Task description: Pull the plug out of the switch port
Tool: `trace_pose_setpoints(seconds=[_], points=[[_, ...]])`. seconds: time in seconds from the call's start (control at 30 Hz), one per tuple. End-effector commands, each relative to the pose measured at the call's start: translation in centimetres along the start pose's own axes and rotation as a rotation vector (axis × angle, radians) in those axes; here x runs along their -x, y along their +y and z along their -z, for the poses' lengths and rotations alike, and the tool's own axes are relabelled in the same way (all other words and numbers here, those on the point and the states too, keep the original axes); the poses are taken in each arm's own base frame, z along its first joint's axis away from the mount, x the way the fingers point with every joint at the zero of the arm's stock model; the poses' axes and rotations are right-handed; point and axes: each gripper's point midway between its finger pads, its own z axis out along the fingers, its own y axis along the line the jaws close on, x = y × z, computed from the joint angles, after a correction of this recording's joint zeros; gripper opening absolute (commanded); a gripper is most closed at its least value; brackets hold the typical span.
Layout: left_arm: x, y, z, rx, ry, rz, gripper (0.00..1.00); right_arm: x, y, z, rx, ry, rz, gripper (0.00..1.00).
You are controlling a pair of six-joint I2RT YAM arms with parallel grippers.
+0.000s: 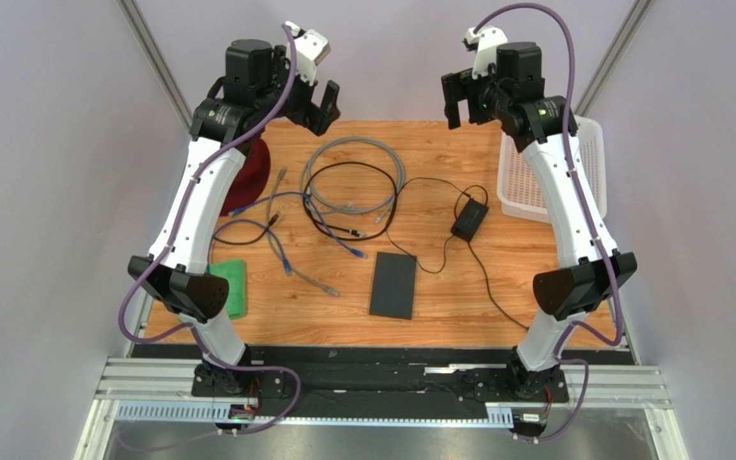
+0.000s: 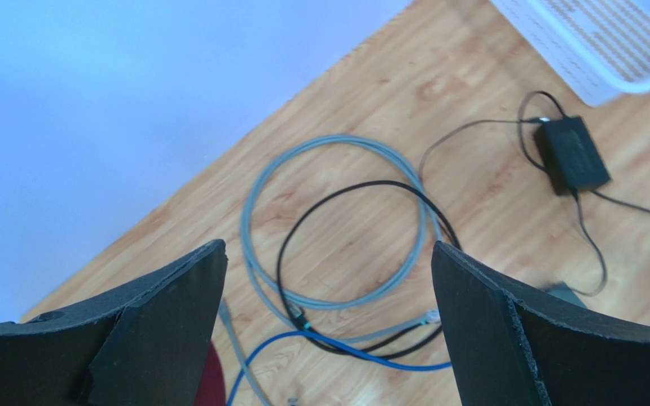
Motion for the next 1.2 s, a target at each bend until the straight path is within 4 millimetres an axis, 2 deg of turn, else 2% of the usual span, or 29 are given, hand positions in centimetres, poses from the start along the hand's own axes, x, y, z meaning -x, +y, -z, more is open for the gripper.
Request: trace_pose_setpoints(seconds=[0.0,0.13,0.17,0.2,0.27,0.37,0.4,0.43,0.5,0.53,0.67,0.83,1.03,1.17], points=[[3.7,3.4,1.8,0.186,-0.105,0.040,0.99,-3.2,-1.0,-1.1,-0.164,0.138,-0.097,1.00],[5.8,3.9,2.4,0.200,-0.174,0.021,0.99,-4.0,0.7,-1.8,-0.144,0.169,-0.099,1.00],[6.0,3.5,2.3,0.179,-0.179,0.018,0.99,-3.7,1.0,-1.8,-0.130,0.150,-0.101,1.00],[6.0,3.3,2.2,0.169,-0.180,0.025,0.99,-4.8,2.0,-2.4,-0.087,0.175,-0.099,1.00],[5.0,3.1,1.6,0.151,-0.157,0.049,0.99,-5.1,2.8,-2.9,-0.046,0.162,-0.103,1.00],[2.1,3.1,0.5,0.171,-0.084,0.135,0.99,-6.3,3.6,-3.5,-0.027,0.185,-0.111,0.99],[1.4,2.9,0.3,0.165,-0.068,0.133,0.99,-6.5,3.8,-3.6,-0.042,0.192,-0.088,1.00],[-0.4,2.6,-0.2,0.157,-0.028,0.140,0.99,-7.0,3.8,-3.8,-0.052,0.202,-0.067,1.00],[-2.0,2.4,-0.7,0.150,0.010,0.127,0.99,-7.5,3.6,-4.1,-0.071,0.214,-0.021,1.00],[-3.6,2.3,-1.4,0.142,0.051,0.127,0.99,-7.9,3.7,-4.2,-0.073,0.223,-0.018,1.00],[-6.9,2.6,-2.5,0.164,0.134,0.144,0.99,-8.6,4.1,-3.8,-0.054,0.245,-0.013,1.00],[-7.5,2.2,-2.7,0.149,0.148,0.147,0.99,-8.5,4.7,-3.4,-0.049,0.235,-0.005,1.00],[-7.0,1.5,-2.2,0.124,0.133,0.136,0.99,-7.9,6.4,-3.3,-0.021,0.218,0.056,1.00],[-6.8,1.4,-1.9,0.123,0.130,0.133,0.99,-8.2,7.3,-2.9,0.000,0.225,0.077,1.00]])
